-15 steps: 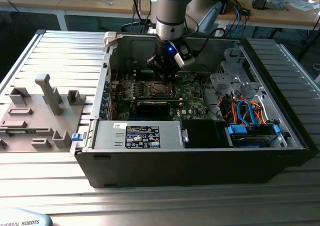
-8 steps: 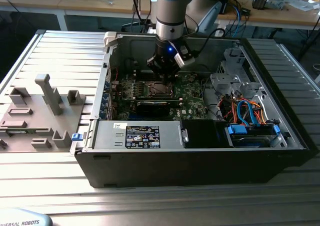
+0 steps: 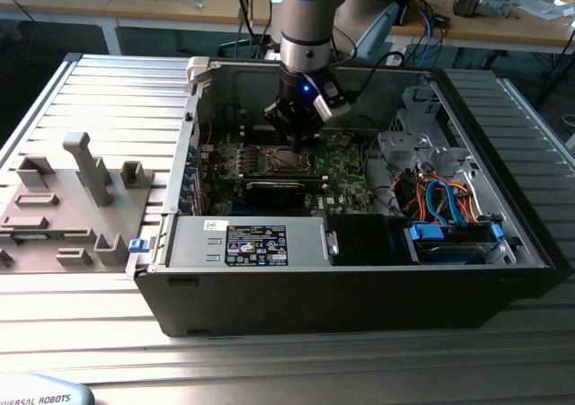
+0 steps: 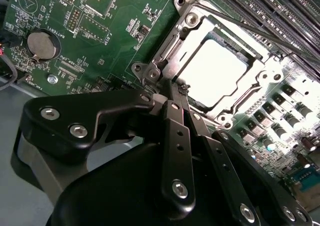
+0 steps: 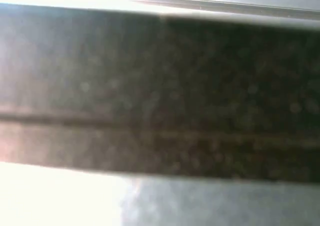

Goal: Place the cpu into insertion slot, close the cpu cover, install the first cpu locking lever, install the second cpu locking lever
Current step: 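Install the first cpu locking lever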

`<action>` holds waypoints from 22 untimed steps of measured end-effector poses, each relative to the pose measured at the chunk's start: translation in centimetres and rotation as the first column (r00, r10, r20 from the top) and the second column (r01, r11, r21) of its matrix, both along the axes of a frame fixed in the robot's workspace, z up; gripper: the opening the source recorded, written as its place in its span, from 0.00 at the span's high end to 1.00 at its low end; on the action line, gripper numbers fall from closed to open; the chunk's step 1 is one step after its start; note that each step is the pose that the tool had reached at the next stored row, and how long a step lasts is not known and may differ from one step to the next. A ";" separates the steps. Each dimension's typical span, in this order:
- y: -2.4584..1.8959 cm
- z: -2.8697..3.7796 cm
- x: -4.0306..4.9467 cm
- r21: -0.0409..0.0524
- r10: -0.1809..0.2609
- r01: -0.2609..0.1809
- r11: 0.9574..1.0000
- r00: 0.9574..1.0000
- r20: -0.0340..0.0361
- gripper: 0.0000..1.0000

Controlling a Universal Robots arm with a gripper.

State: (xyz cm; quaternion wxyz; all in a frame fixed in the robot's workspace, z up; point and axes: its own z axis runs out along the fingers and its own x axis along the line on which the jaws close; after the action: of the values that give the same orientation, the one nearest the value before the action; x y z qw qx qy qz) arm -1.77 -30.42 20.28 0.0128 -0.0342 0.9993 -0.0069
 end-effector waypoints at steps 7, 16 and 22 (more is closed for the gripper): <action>0.08 -0.08 0.31 -0.007 0.000 0.000 1.000 1.000 -0.002 0.89; 0.82 -0.11 0.47 -0.016 0.000 0.000 1.000 1.000 0.000 0.89; 0.80 -0.11 0.46 -0.013 0.000 0.000 1.000 1.000 0.000 0.89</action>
State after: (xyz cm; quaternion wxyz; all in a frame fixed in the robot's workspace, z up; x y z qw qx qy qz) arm -1.31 -29.62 20.17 0.0126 -0.0344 0.9992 -0.0133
